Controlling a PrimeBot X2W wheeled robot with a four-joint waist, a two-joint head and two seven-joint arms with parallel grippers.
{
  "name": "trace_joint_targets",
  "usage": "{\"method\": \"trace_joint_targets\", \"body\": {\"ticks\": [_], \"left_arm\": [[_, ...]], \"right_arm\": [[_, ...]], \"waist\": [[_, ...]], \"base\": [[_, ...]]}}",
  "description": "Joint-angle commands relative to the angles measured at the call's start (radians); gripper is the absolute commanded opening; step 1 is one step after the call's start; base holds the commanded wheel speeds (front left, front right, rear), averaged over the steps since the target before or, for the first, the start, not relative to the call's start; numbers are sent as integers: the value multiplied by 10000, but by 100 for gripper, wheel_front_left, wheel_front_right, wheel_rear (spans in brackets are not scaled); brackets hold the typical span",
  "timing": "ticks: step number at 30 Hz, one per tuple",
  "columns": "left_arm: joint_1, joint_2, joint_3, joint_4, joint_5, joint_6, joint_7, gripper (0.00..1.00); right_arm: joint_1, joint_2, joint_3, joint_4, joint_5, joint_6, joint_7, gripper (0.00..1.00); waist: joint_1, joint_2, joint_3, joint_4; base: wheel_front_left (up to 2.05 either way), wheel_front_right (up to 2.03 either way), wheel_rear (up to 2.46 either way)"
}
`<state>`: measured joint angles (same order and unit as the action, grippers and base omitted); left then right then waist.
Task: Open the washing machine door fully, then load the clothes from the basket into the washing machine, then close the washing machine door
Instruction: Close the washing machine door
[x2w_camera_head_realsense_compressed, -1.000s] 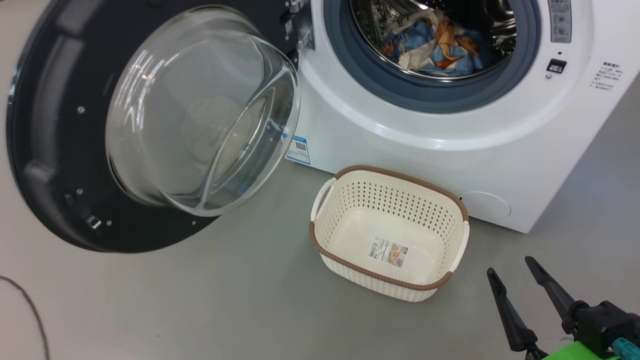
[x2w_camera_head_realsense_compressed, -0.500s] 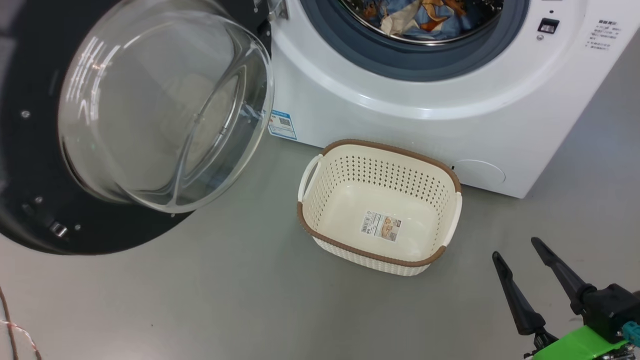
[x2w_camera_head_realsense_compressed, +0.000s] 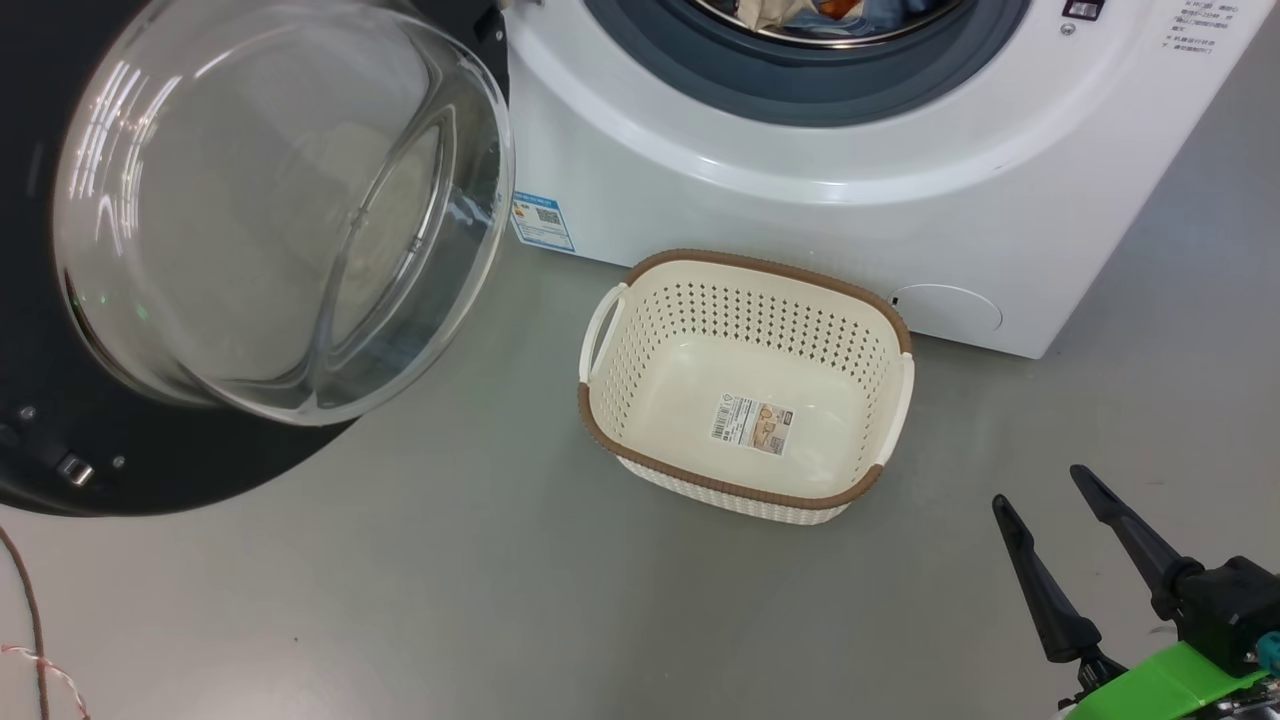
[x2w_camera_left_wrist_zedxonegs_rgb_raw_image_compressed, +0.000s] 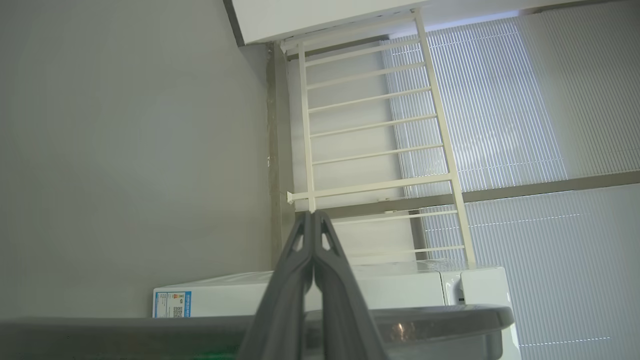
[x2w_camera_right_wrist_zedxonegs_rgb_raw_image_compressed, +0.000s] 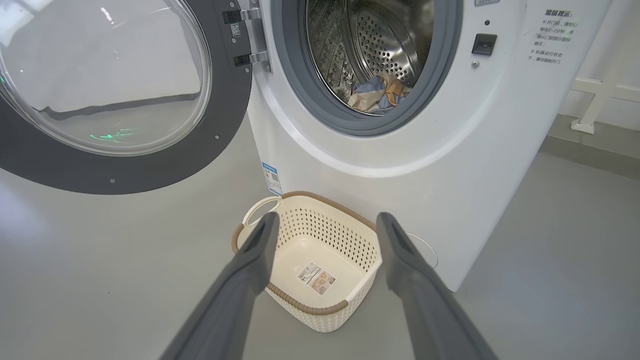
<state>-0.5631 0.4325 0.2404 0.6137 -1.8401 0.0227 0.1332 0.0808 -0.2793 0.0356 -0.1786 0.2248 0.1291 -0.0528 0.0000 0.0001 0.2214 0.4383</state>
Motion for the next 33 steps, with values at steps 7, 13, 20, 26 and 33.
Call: {"method": "trace_joint_targets", "body": {"ticks": [7,13,20,26,33], "left_arm": [[-217,828,6,-105,209,-263,631,0],[-135,869,-200,-180,263,-364,1105,0],[106,935,-406,-571,213,-590,1859,0],[415,891,-486,-907,23,-737,2477,0],[1025,793,-484,-1562,-437,-942,3462,0]], "right_arm": [[-354,-226,241,-368,87,16,45,100],[-443,-271,246,-372,107,16,43,100],[-538,-273,229,-323,134,16,-19,100],[-578,-242,195,-265,141,16,-73,100],[-591,-187,190,-219,128,16,-102,100]], "waist": [[0,-1,100,-4],[0,-1,235,-14],[0,-1,340,-54],[0,-1,364,-54],[0,-1,267,-52]], "base": [[0,0,0],[0,0,0],[0,0,0],[0,0,0],[0,0,0]]}}
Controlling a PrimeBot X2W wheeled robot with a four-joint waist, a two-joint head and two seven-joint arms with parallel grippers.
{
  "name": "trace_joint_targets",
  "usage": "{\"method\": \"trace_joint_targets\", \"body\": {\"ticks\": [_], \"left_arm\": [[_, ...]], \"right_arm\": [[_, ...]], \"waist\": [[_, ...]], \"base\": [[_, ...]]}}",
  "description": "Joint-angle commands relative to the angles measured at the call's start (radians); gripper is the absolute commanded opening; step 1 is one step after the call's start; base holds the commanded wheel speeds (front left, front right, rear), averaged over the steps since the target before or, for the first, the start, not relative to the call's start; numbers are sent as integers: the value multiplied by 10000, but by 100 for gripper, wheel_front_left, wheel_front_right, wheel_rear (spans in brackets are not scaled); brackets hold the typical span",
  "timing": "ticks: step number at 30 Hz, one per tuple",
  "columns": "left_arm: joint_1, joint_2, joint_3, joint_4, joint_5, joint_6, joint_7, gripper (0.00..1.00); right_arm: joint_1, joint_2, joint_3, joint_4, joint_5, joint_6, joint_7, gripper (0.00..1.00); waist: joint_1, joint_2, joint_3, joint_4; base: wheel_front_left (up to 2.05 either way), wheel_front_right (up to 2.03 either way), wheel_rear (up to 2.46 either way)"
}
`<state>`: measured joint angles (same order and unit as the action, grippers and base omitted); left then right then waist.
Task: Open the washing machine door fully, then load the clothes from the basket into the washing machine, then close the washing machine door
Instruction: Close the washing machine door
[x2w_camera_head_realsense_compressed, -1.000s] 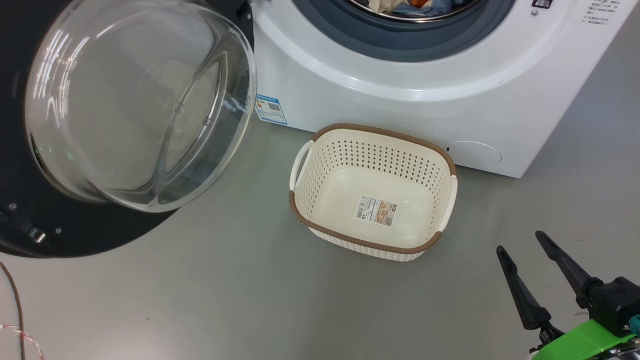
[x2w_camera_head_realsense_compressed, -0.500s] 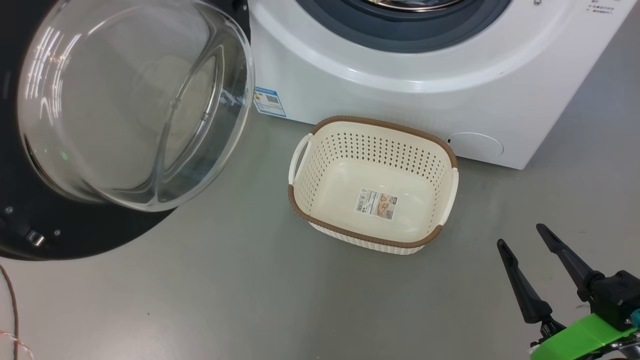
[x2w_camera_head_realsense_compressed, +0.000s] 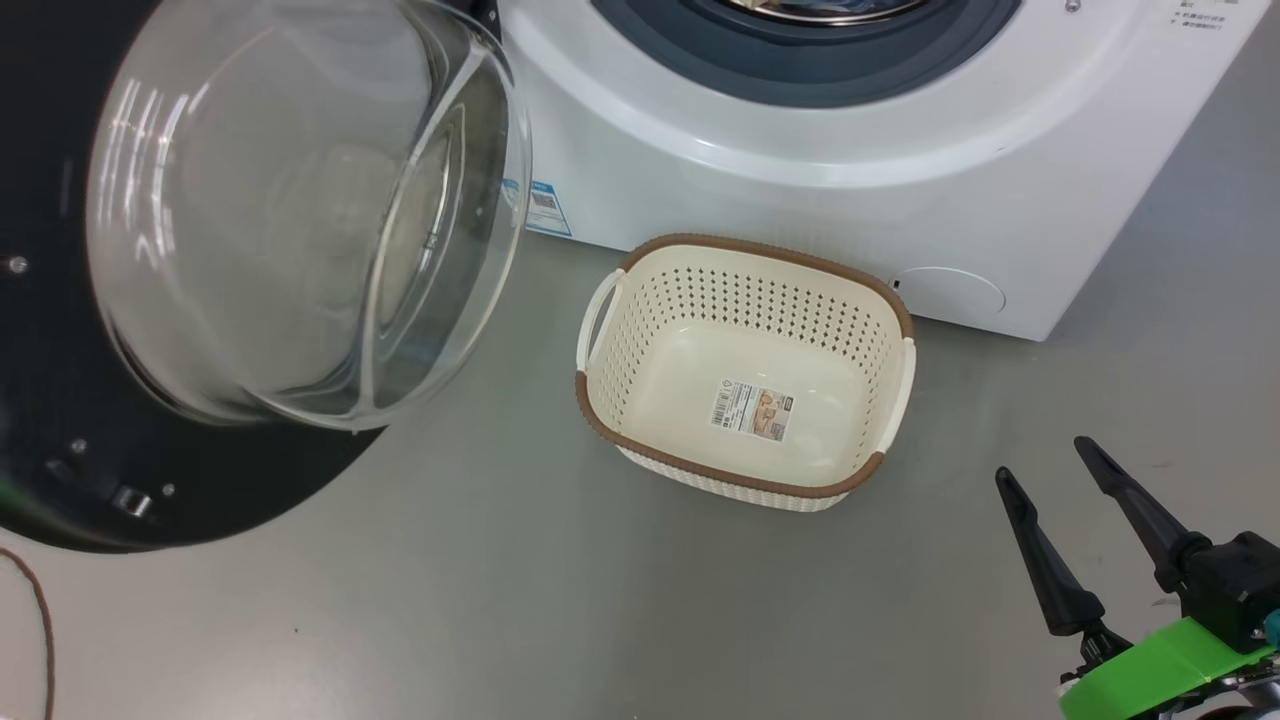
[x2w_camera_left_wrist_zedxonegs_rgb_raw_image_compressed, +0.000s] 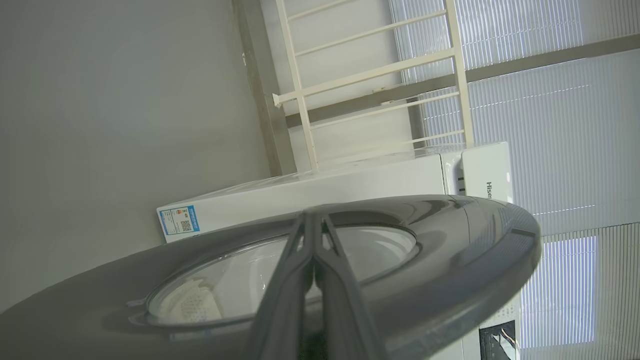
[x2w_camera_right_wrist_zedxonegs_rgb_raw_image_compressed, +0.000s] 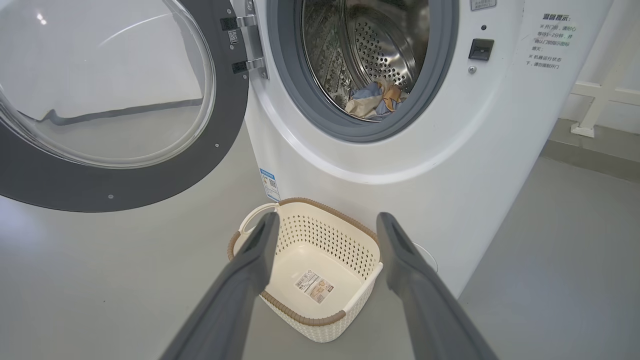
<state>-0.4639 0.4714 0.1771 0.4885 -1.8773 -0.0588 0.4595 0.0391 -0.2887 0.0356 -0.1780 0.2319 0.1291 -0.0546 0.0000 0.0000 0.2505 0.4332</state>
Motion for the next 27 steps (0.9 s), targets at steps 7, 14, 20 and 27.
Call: {"method": "trace_joint_targets", "body": {"ticks": [7,14,20,27], "left_arm": [[718,230,200,-1226,-530,-278,1011,0],[1286,100,87,-2148,-699,-182,1473,0],[1670,94,-75,-2895,-739,-8,1831,0],[2154,24,-417,-3996,-674,111,2232,0]], "right_arm": [[-142,-37,209,-223,28,16,-88,100],[-87,55,263,-182,16,16,-139,100],[-123,171,313,-82,15,16,-273,100],[-100,355,297,101,24,16,-458,100]], "waist": [[0,0,-156,-43],[0,0,-245,-182],[0,0,-293,-458],[0,0,-376,-831]], "base": [[0,0,0],[0,0,0],[0,0,0],[0,0,0]]}}
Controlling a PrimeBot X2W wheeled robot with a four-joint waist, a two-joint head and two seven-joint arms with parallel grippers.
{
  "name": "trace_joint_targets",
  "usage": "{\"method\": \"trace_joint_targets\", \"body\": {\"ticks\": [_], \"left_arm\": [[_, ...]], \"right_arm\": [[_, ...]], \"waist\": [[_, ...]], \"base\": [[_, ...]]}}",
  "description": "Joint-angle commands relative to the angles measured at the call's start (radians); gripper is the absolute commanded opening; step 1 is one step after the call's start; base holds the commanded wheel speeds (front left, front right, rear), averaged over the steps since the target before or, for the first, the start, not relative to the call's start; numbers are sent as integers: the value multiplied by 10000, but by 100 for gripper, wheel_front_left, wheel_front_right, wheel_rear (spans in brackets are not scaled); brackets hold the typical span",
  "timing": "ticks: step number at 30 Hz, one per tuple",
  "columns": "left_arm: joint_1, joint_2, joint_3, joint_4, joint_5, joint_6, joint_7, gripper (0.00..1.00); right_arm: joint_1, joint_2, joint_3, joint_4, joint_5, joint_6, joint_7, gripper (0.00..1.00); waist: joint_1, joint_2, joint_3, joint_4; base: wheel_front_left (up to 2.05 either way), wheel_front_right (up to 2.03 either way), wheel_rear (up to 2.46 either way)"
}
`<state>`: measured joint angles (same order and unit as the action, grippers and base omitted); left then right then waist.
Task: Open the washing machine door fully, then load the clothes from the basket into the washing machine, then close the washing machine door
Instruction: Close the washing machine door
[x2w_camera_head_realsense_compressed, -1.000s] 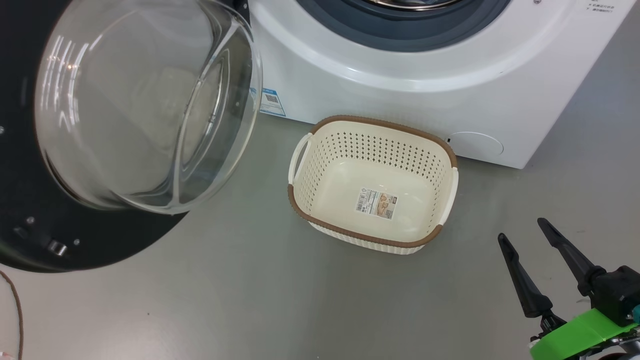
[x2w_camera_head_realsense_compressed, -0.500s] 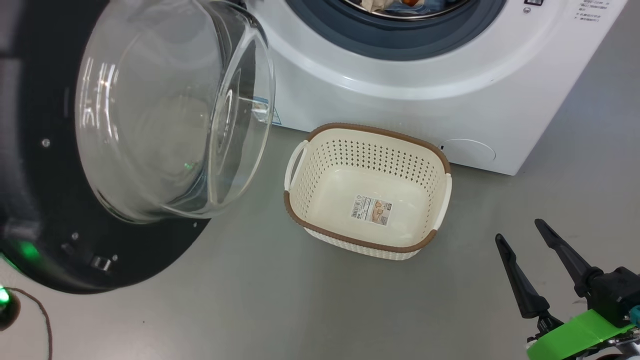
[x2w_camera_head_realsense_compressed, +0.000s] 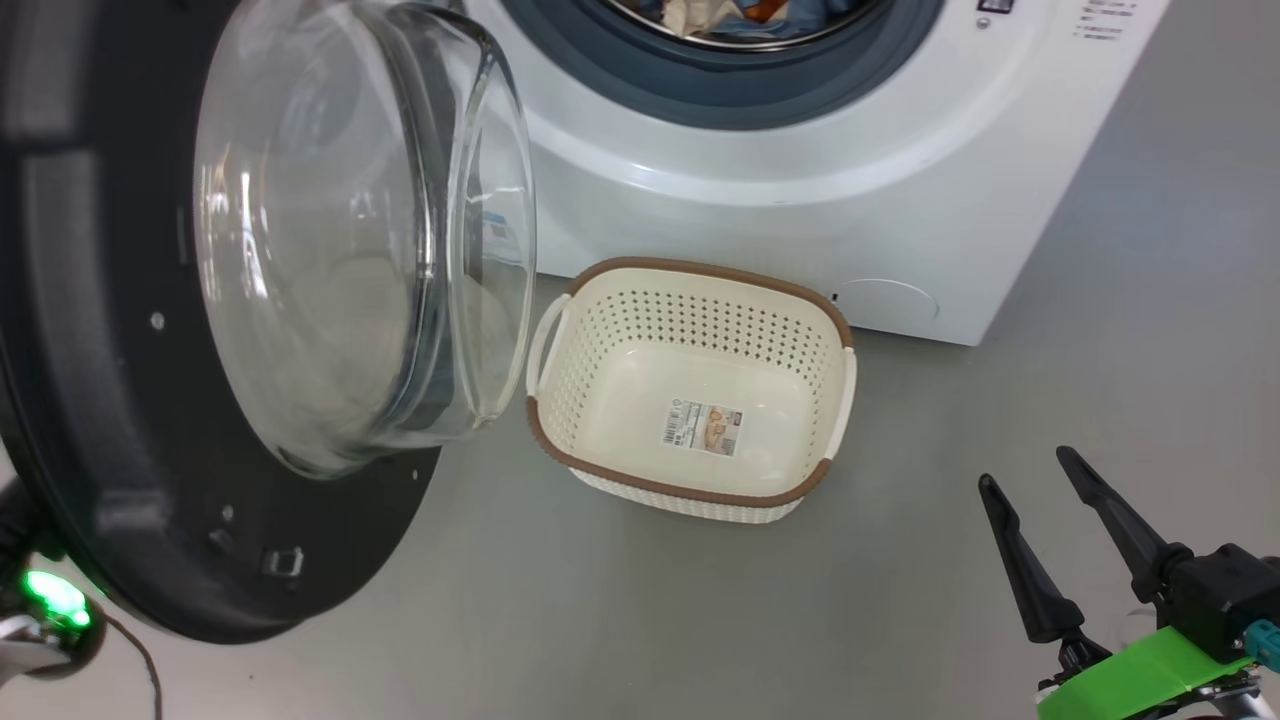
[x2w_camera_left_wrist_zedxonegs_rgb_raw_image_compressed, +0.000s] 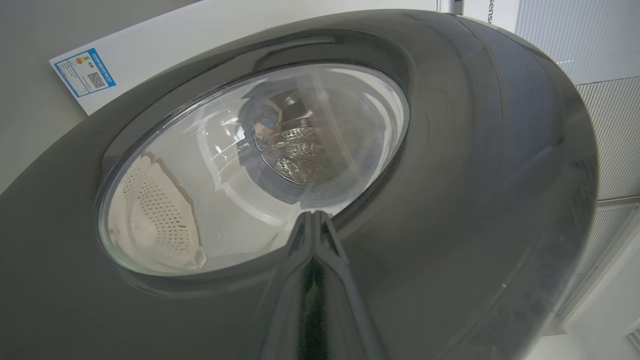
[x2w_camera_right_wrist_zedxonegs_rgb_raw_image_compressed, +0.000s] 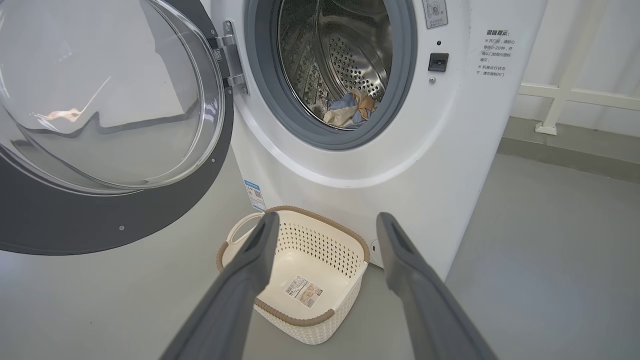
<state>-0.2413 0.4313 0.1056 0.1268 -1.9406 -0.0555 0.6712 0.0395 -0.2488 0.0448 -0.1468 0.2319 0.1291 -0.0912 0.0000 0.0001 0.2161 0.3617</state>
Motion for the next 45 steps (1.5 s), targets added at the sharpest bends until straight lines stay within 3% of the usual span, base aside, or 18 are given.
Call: {"method": "trace_joint_targets", "body": {"ticks": [1,12,21,35,45], "left_arm": [[0,434,234,-515,31,114,131,0],[399,64,-441,-1906,255,327,334,0],[297,-231,-848,-2424,365,425,409,0],[-609,-911,-1225,-1715,508,380,144,0],[-1467,-1444,-1523,-620,747,70,-46,0]], "right_arm": [[-101,-13,199,-194,20,16,-114,100],[-250,163,282,41,48,16,-340,100],[-445,354,312,324,93,16,-607,100],[-809,559,411,682,171,16,-957,100],[-1000,664,522,947,231,16,-1139,100]], "waist": [[0,-1,-28,-164],[0,-1,-26,-785],[0,-1,42,-1754],[0,-1,167,-3166],[0,-1,172,-4080]], "base": [[0,0,0],[0,0,0],[0,0,0],[0,0,0],[0,0,0]]}}
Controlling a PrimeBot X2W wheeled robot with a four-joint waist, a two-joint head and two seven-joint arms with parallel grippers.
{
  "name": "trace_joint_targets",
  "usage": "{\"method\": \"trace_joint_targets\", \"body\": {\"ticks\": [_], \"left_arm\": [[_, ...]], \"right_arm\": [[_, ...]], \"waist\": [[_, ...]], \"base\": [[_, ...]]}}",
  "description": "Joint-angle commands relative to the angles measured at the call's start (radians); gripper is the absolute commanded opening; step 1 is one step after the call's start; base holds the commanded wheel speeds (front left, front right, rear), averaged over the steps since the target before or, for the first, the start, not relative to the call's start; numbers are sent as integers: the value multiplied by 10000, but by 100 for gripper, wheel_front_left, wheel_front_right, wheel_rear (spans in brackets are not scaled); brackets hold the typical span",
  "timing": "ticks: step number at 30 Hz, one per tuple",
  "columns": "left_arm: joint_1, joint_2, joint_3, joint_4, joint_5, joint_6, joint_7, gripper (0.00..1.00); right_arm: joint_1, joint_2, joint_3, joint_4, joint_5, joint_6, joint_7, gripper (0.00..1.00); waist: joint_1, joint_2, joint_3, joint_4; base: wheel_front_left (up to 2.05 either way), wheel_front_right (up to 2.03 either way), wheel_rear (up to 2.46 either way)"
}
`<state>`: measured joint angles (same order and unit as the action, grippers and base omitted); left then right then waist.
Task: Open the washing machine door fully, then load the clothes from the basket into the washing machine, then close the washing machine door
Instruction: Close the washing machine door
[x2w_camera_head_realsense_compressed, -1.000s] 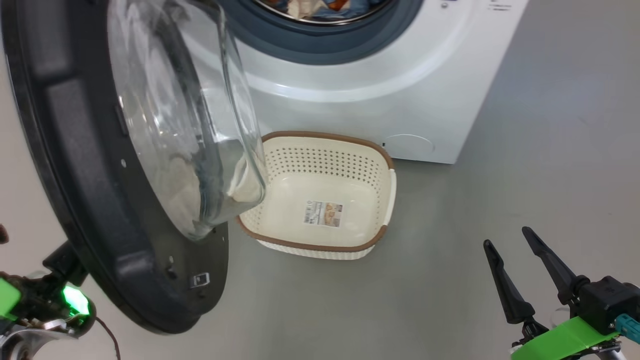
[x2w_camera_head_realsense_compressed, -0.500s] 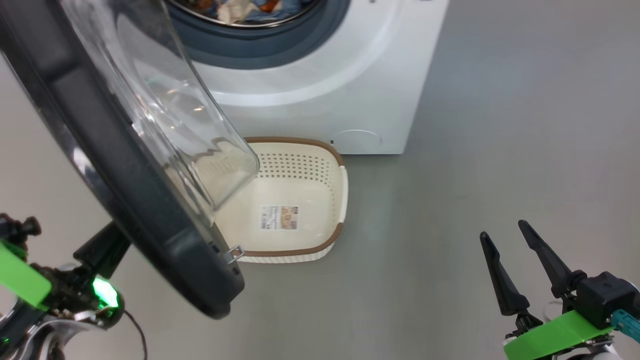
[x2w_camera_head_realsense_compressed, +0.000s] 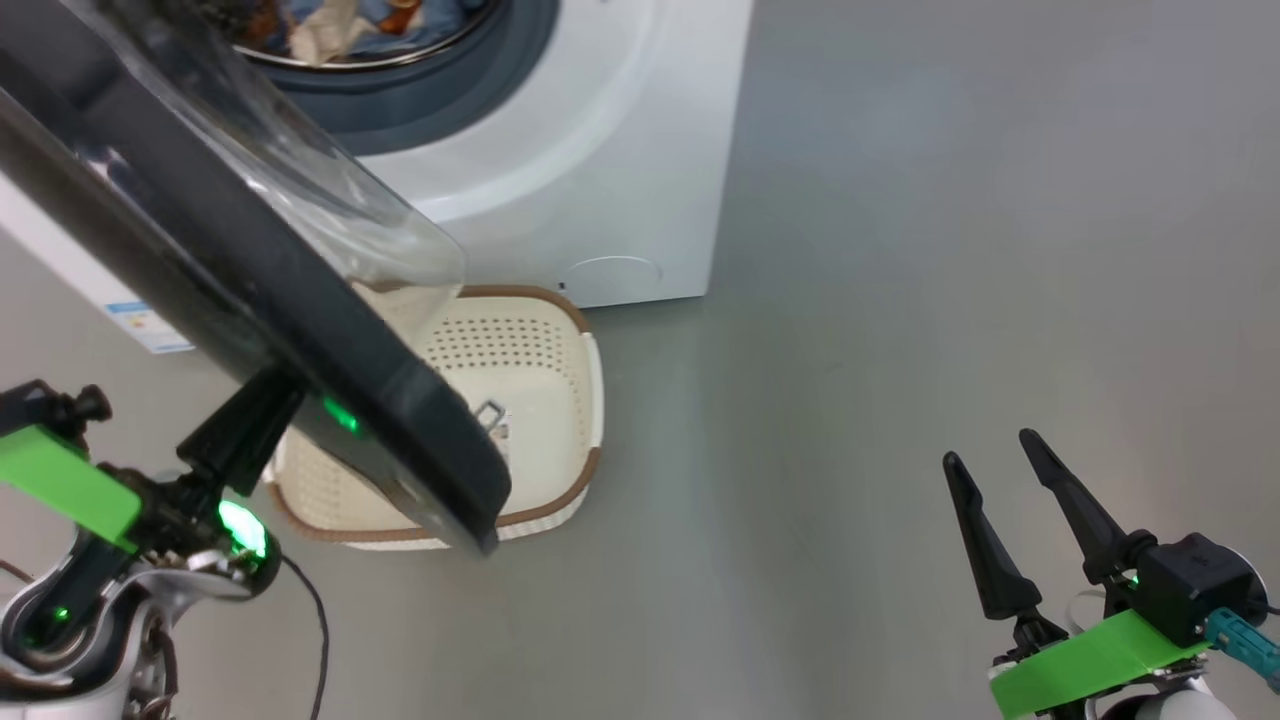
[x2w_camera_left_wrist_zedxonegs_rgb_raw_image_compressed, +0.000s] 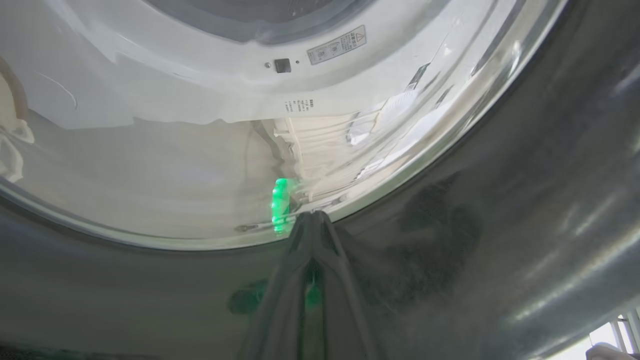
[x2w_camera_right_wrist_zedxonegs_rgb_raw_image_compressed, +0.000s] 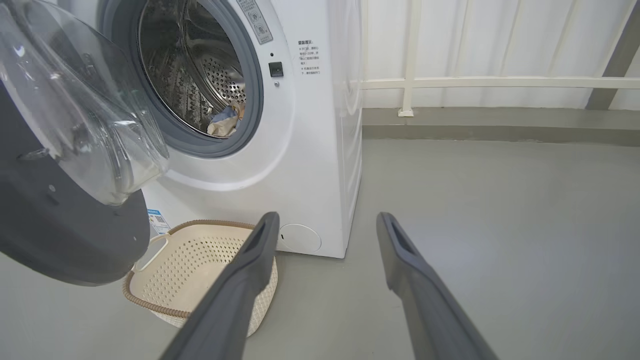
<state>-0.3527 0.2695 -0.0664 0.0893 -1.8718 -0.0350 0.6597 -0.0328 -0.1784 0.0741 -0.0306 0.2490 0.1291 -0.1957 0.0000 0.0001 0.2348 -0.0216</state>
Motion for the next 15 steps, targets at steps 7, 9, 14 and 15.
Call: {"method": "trace_joint_targets", "body": {"ticks": [7,9,14,15], "left_arm": [[-884,-177,91,629,264,-395,-140,0],[-956,-217,98,743,287,-431,-176,0],[-1334,-454,182,1327,385,-635,-401,0],[-1406,-498,200,1452,418,-674,-454,0]], "right_arm": [[-331,69,316,-1,82,16,-178,100],[-336,86,330,22,84,16,-188,100],[-324,128,346,138,95,16,-241,100],[-322,129,366,162,97,16,-249,100]], "waist": [[0,-1,-98,-840],[0,-1,-103,-913],[0,-1,-142,-1155],[0,-1,-151,-1196]], "base": [[0,0,0],[0,0,0],[0,0,0],[0,0,0]]}}
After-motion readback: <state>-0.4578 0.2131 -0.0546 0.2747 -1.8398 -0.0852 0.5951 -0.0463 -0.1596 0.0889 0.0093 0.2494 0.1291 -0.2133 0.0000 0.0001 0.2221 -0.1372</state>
